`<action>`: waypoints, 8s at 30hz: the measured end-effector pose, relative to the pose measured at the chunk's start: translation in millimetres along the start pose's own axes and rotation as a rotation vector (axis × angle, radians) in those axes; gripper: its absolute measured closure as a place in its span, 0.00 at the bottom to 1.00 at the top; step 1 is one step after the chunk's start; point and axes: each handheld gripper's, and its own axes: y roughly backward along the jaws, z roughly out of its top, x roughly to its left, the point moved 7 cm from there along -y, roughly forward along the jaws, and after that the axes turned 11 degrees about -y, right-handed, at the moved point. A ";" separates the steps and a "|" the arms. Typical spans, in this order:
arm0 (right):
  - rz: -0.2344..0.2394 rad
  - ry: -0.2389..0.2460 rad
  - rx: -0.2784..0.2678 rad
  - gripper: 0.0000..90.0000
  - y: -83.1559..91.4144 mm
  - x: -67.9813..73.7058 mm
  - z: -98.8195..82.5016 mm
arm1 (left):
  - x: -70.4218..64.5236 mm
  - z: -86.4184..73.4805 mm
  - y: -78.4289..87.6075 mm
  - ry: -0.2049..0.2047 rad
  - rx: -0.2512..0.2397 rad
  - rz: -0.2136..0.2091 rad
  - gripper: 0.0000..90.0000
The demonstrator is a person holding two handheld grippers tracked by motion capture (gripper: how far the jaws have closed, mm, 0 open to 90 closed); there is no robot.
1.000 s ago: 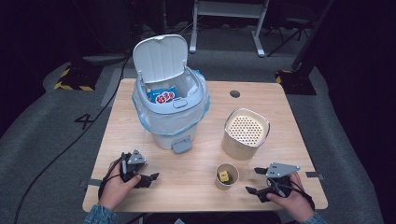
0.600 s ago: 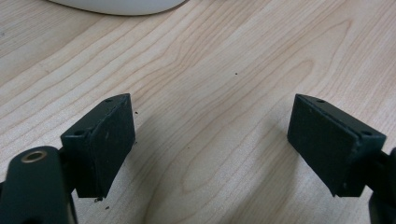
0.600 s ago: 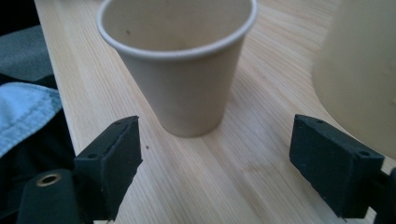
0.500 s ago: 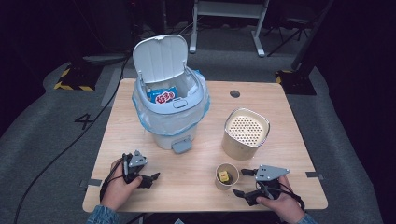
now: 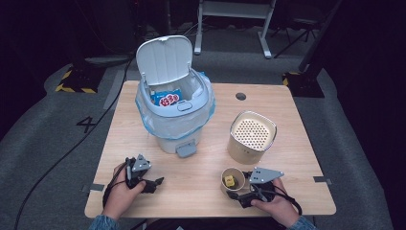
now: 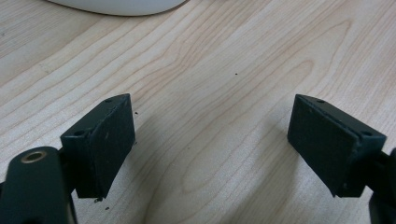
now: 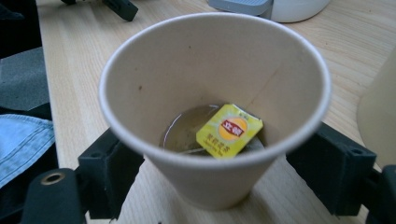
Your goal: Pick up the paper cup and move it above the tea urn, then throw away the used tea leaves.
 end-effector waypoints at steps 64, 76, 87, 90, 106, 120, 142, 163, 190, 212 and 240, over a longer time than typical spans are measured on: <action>-0.150 0.062 -0.232 0.35 111.4 -64.7 141.2 | 1.0 0.8 -1.1 -0.010 -0.001 -0.014 0.17; -0.206 0.017 -0.203 0.34 101.0 -102.0 155.9 | 1.1 0.8 -1.0 -0.012 0.000 -0.013 0.17; -0.226 -0.028 -0.183 0.34 86.7 -128.5 156.6 | 0.9 0.8 -1.0 -0.011 -0.001 -0.014 0.17; -0.235 -0.034 -0.175 0.34 84.7 -132.3 155.9 | 1.0 0.8 -1.0 -0.010 0.000 -0.014 0.17; -0.299 0.066 -0.124 0.34 85.6 -133.4 157.6 | 1.0 1.0 -1.2 -0.011 0.000 -0.012 0.16; -0.457 0.374 0.020 0.37 94.3 -130.2 161.1 | 1.3 0.8 -0.8 -0.017 0.001 -0.003 0.17; -0.648 0.697 0.135 0.39 97.9 -127.4 164.5 | 1.0 0.8 -0.9 -0.014 0.001 -0.006 0.17; -1.013 1.283 0.409 0.41 91.0 -120.3 164.2 | 1.0 0.8 -0.9 -0.013 0.000 -0.006 0.17; -1.271 1.912 0.642 0.42 82.9 -101.5 174.6 | 1.0 0.8 -0.9 -0.014 0.000 -0.006 0.17; -1.115 1.512 0.466 0.40 90.1 -112.7 178.8 | 0.9 0.9 -1.0 -0.012 -0.001 -0.006 0.17; -0.253 -0.011 -0.106 0.37 102.2 -136.5 173.1 | 1.1 0.8 -0.9 -0.013 0.000 -0.007 0.17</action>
